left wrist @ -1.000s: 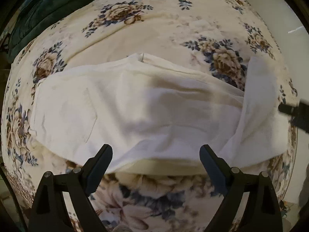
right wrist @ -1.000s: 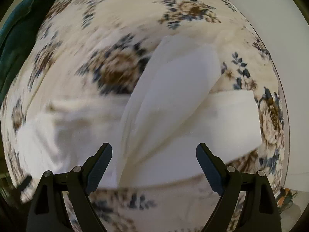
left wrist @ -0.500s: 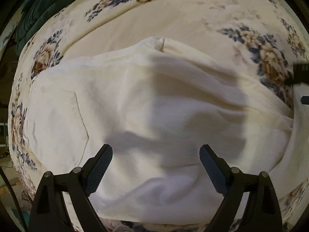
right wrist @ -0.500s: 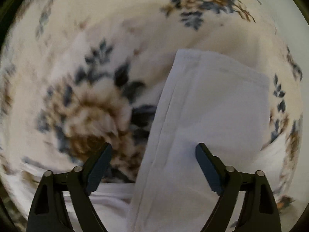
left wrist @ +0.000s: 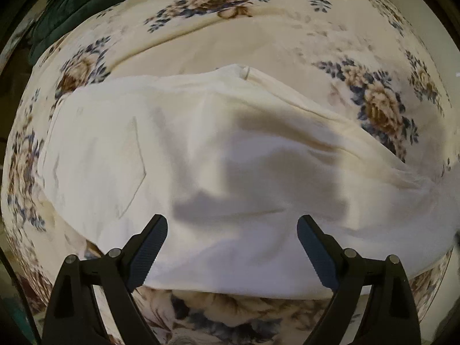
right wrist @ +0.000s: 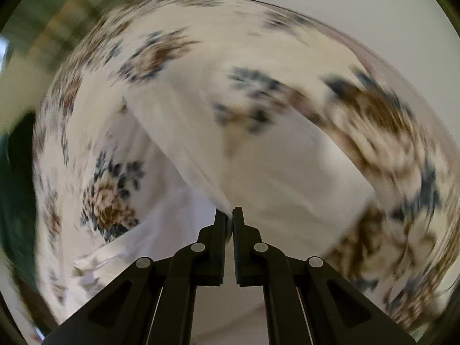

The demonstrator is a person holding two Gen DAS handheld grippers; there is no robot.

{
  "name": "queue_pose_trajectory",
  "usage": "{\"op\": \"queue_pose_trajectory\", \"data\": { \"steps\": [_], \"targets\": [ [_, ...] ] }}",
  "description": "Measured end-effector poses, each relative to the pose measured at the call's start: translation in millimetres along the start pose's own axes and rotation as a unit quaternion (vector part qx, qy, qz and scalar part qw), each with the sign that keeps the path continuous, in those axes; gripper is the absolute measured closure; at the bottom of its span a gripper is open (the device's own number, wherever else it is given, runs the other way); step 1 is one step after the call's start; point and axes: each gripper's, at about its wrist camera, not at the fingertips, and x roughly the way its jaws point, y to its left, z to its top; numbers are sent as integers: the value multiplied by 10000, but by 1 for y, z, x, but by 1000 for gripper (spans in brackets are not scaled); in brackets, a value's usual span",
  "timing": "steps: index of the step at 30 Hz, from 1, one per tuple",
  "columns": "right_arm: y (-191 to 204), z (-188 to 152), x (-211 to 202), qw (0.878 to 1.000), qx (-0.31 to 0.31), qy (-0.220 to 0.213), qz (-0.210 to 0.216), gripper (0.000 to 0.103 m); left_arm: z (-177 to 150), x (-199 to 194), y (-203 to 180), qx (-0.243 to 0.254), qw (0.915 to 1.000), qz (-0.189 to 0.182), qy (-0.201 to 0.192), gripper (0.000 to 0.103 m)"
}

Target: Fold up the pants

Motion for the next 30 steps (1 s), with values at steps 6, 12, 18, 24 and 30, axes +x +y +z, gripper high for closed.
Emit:
{"op": "queue_pose_trajectory", "data": {
  "steps": [6,12,18,24,30],
  "targets": [
    [-94,-31,54,9908,752,910,659,94,-14,16,1,-82,9998,43,177,11],
    [-131,-23,36,9820,1478,167,1166,46,-22,15,-4,58,9998,152,122,11],
    [-124,16,60,9871,1475,170,600,95,-24,10,-8,49,9998,169,5,11],
    [-113,12,7,9946,826,-619,-103,96,-30,-3,14,-149,9993,232,-267,11],
    [-125,11,54,9925,1027,658,-91,82,-35,-11,72,-741,9965,143,-350,11]
  ]
}}
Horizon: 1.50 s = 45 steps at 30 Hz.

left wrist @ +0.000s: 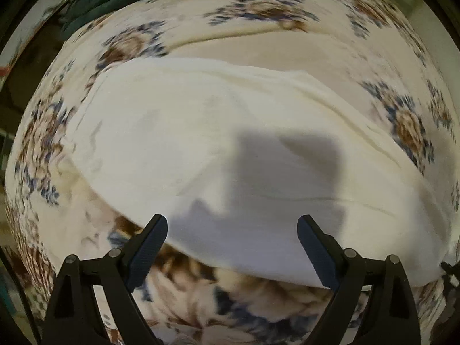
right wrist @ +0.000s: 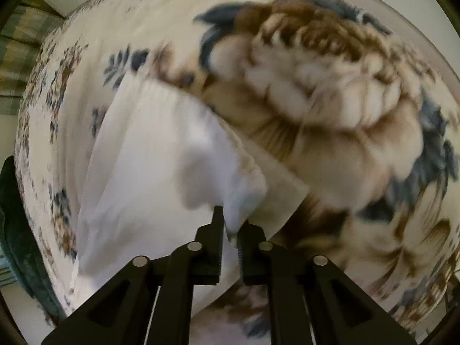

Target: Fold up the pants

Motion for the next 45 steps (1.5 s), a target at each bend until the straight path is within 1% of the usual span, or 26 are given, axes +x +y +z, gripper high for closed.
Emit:
{"op": "queue_pose_trajectory", "data": {
  "steps": [1,2,3,4,6,10,11,13,16,17,18,19,22,23,25,27,30,32,34,35,36,38,40,41,43,45],
  "targets": [
    [7,-9,-13,9998,-76,-172,99,73,0,-2,10,-107,9999,-24,5,11],
    [14,-19,-26,9993,-130,-286,191,50,1,-4,25,-255,9996,-85,4,11],
    [21,-33,-38,9985,-167,-394,342,33,3,-6,40,-405,9991,-142,4,11],
    [33,-54,-50,9971,-231,-470,548,31,3,-8,55,-552,9983,-167,5,11],
    [57,-92,-58,9956,-423,-300,782,31,7,-10,89,-909,9957,-174,32,11],
    [117,-191,-25,9830,-899,845,1361,31,20,-4,161,-1674,9856,-166,189,11],
    [128,-209,-12,9789,-960,1094,1437,32,25,0,183,-1926,9809,-173,196,11],
    [143,-237,10,9758,-970,1424,1347,32,34,9,210,-2194,9752,-137,262,11],
    [155,-257,38,9764,-704,1605,1264,36,48,36,243,-2545,9646,-354,592,11],
    [154,-261,42,9766,-644,1605,1275,44,53,47,252,-2639,9613,-443,660,12],
    [157,-264,47,9778,-604,1579,1237,51,56,53,256,-2666,9601,-487,691,18],
    [157,-268,50,9790,-566,1555,1191,54,61,61,259,-2664,9597,-531,725,23],
    [163,-274,52,9821,-642,1455,1012,57,72,71,258,-2530,9630,-544,756,41],
    [164,-276,48,9824,-676,1403,1033,57,75,73,255,-2436,9655,-601,704,55],
    [178,-282,43,9822,-802,1308,1088,57,79,73,249,-2242,9713,-493,624,60],
    [180,-285,37,9810,-880,1306,1136,56,78,68,243,-2047,9770,-396,449,74],
    [180,-286,46,9786,-922,1416,1173,56,76,45,242,-1934,9800,-474,44,83],
    [188,-286,63,9765,-840,1558,1231,57,77,28,241,-1799,9826,-367,-279,84],
    [189,-287,71,9767,-793,1510,1300,75,82,26,243,-1631,9857,-172,-378,86],
    [191,-288,72,9786,-819,1447,1216,97,86,34,248,-1616,9864,-106,-277,88],
    [188,-290,72,9814,-787,1404,1047,99,84,43,254,-1645,9862,-84,-163,92],
    [176,-295,80,9825,-501,1530,935,100,86,58,269,-1702,9853,-129,19,92],
    [163,-299,86,9839,-494,1607,603,102,83,61,270,-1669,9857,-197,74,92],
    [158,-300,89,9833,-495,1641,620,102,81,60,271,-1703,9846,-368,122,91],
    [149,-300,91,9790,-371,1773,939,102,75,51,274,-1846,9816,-476,87,87],
    [142,-296,85,9766,-246,1761,1209,100,69,35,273,-1977,9777,-710,-13,71]
  ]
}}
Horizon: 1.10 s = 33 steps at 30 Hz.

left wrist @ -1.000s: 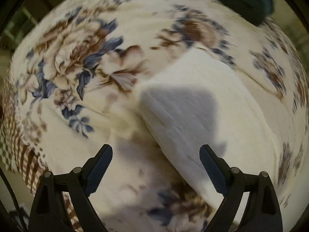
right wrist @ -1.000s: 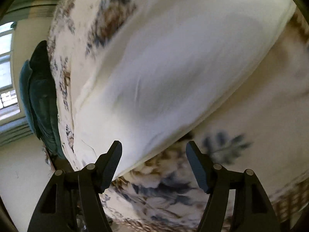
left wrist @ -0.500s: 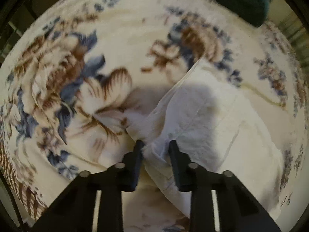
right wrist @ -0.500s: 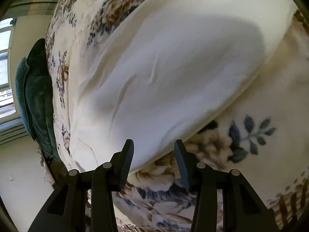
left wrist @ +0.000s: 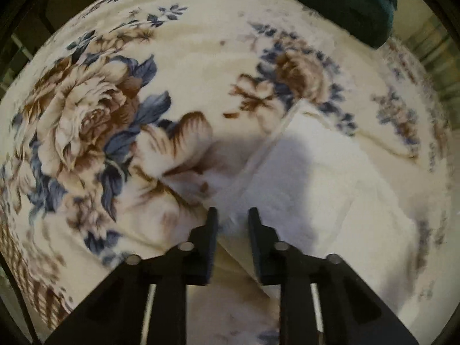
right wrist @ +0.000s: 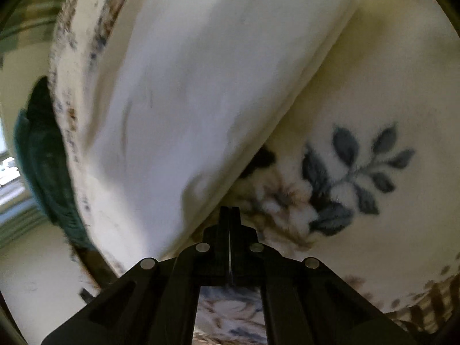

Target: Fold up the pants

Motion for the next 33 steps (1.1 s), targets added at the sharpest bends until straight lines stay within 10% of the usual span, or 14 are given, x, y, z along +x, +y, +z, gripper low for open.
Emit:
{"op": "queue_pose_trajectory", "data": {
  "steps": [2,6,14,16,18,21,29,33],
  "targets": [
    [-3,5,-11,9998,-4,-137,167,89,-12,-17,1,-236,9990,-372,-90,53],
    [-14,21,-26,9981,202,-414,419,32,-36,-10,1,-823,9920,-954,91,39],
    [-27,54,-3,9936,592,-411,867,30,-43,77,1,-2263,9571,-1577,890,39],
    [-26,57,-3,9921,511,-513,1028,31,-36,72,-10,-2089,9658,-1381,671,44],
    [-22,59,-5,9921,318,-660,1018,74,-36,58,-24,-1687,9794,-1060,325,74],
    [-18,57,-16,9933,15,-757,875,93,-48,30,-24,-1391,9859,-924,-95,88],
    [-15,39,-62,9924,-360,-646,987,94,-67,11,-4,-1185,9902,-741,27,85],
    [-13,56,-35,9977,-604,-86,310,86,-61,31,-2,-1116,9914,-512,461,74]
  ]
}}
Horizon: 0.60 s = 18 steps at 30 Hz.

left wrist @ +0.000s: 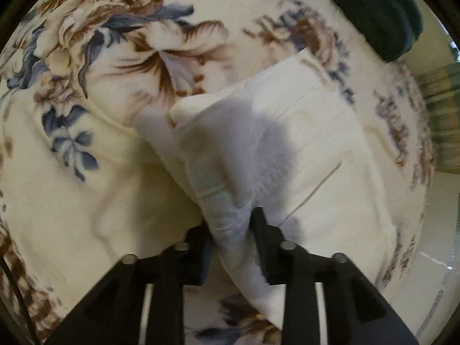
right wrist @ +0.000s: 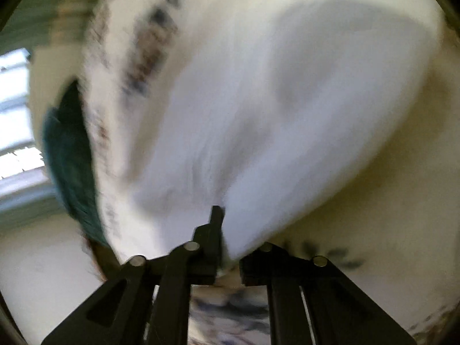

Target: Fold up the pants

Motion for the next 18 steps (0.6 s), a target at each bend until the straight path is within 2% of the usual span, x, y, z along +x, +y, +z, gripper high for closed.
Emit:
{"op": "queue_pose_trajectory", "data": {
  "steps": [1,2,3,4,5,6,8,10,12,13,15,18],
  "targets": [
    [-2,3,4,9998,9,159,-94,85,-3,-6,-4,193,9998,88,-25,74],
    [-1,6,5,9994,-29,287,-174,81,-7,-14,-10,460,9985,284,-72,69],
    [3,8,4,9989,-114,366,-274,66,-14,-22,-14,707,9962,501,-105,67],
    [9,7,0,9976,-315,420,-456,56,-20,-31,-17,906,9935,667,-173,66],
    [15,4,-6,9957,-506,427,-645,38,-28,-40,-20,1103,9900,832,-270,56],
    [22,0,-12,9938,-700,399,-764,29,-36,-49,-23,1300,9867,911,-335,48],
    [38,-12,-28,9868,-1180,372,-1041,28,-46,-59,-33,1667,9795,1049,-413,5],
    [56,-24,-40,9785,-1616,446,-1201,28,-50,-65,-50,2005,9729,1057,-468,4],
    [79,-31,-50,9738,-1907,481,-1140,27,-46,-62,-90,2478,9610,1109,-525,4],
    [94,-30,-50,9723,-2018,544,-1043,27,-41,-58,-115,2722,9542,1101,-571,4],
    [133,-19,-40,9684,-2268,752,-709,27,-31,-49,-152,2995,9463,1024,-656,4],
    [193,8,-3,9636,-2443,1080,-136,27,-10,-24,-201,3203,9420,872,-500,4]
  ]
}}
